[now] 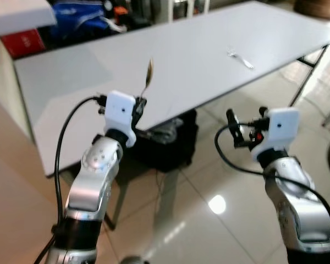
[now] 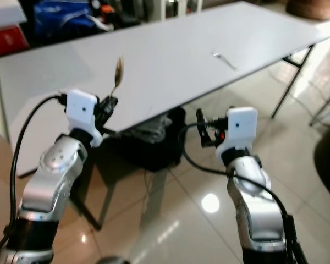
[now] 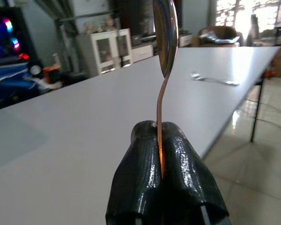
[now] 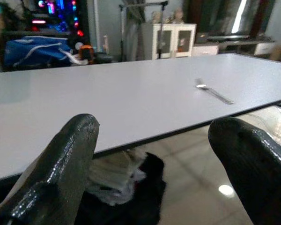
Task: Setting the table
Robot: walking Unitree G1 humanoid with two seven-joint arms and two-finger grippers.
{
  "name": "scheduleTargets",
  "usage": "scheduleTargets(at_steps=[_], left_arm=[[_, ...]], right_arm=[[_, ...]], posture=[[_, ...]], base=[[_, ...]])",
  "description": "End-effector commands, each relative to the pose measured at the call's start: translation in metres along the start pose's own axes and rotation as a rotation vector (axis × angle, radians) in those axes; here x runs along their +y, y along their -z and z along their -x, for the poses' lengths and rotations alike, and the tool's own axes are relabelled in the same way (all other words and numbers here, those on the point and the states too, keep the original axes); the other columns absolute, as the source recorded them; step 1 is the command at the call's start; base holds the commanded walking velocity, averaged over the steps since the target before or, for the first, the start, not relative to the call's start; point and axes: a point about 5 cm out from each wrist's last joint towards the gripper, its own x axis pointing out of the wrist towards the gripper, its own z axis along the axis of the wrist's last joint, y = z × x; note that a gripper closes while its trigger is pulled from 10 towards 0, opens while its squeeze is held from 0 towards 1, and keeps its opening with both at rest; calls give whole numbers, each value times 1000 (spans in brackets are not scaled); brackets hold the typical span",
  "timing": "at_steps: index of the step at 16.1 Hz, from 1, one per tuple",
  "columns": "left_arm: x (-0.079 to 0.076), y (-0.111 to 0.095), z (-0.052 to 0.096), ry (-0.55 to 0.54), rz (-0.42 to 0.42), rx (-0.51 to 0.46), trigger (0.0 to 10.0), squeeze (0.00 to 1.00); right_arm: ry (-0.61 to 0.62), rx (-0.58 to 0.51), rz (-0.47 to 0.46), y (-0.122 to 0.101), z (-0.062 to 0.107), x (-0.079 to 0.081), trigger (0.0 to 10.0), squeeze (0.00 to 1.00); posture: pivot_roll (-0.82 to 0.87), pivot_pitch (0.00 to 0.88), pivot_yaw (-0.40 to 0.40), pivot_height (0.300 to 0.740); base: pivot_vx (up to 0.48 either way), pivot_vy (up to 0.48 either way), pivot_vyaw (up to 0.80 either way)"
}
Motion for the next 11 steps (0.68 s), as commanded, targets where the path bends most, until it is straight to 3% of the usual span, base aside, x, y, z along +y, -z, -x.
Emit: scheduleTargets(at_steps=[1,8,9,11], left_arm=[[4,-2,0,-19,-7,-6,10000,0],[7,0,2,-26,-4,7,10000,0],[8,2,3,-38,15,15,10000,0],[13,5,4,-62,-27,37,10000,0]], right_arm=[[-23,-15,6,-4,-2,4,10000,0],[-47,-6,4,0,-2,9,10000,0],[-48,-3,5,1,-2,10,10000,0],[-41,15,9,4,-2,9,10000,0]], posture=[[47,40,2,740],[52,24,3,740],[53,21,4,740],[53,19,5,740]], base=[[371,0,0],[385,0,0],[0,0,0],[0,0,400]])
